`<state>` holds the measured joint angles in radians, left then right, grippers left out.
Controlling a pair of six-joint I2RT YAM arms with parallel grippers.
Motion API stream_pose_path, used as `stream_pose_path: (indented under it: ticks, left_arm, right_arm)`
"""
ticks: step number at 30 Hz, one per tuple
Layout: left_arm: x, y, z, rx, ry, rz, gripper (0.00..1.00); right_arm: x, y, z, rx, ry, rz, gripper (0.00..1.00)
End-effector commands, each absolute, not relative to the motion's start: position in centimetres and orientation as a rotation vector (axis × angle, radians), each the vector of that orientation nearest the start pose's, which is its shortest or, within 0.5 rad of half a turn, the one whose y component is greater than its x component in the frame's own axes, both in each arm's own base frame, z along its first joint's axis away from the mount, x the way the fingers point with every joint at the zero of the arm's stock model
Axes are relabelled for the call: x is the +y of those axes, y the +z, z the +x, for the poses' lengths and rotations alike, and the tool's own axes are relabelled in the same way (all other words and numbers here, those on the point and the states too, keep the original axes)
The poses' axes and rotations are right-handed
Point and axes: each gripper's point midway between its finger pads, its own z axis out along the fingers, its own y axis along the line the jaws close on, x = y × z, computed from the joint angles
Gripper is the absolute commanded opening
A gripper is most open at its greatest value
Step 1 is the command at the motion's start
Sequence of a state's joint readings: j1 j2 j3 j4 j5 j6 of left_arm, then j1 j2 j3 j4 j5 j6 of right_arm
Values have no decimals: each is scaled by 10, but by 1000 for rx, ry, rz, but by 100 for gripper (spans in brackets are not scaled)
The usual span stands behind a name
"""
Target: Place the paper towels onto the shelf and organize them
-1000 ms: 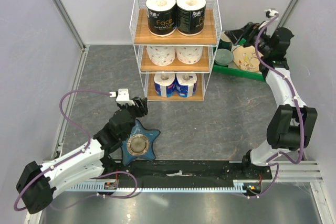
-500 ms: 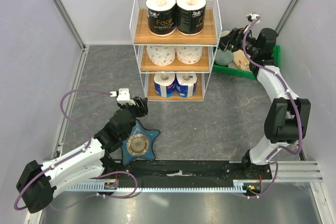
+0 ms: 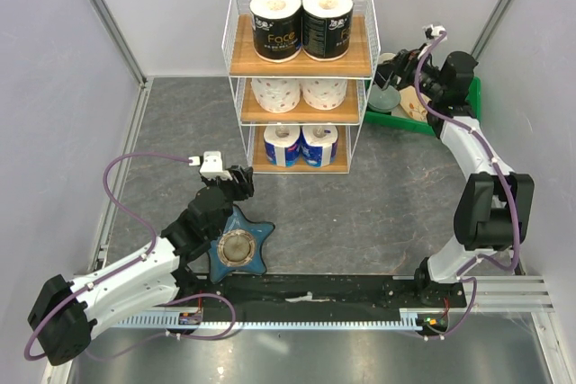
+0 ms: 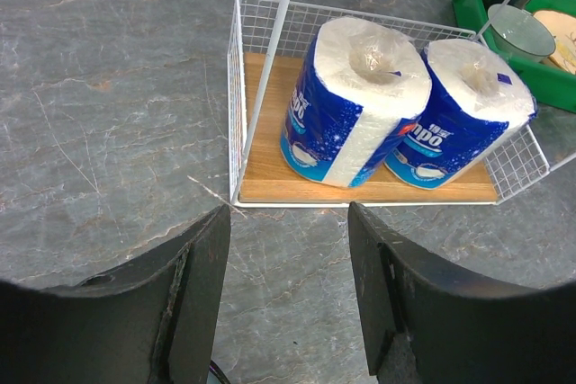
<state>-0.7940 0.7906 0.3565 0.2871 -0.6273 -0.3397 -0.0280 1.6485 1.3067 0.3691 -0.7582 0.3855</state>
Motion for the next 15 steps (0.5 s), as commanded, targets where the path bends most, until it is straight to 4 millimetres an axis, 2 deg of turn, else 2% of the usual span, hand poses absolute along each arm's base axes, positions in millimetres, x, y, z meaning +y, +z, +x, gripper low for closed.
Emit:
stream_pose_path:
  ticks: [1,6,15]
  left_arm:
    - [-149,209,281,1628,-318,-104,62]
    - [-151,208,280,1630,-328,-105,62]
    - [-150,207,280,1631,-329,-105,62]
  right_arm:
    - [122,363,474,1445,810,-377,95]
    - [116,373,471,1411,756,-354,95]
    - [136,365,469,1431,868,-434,95]
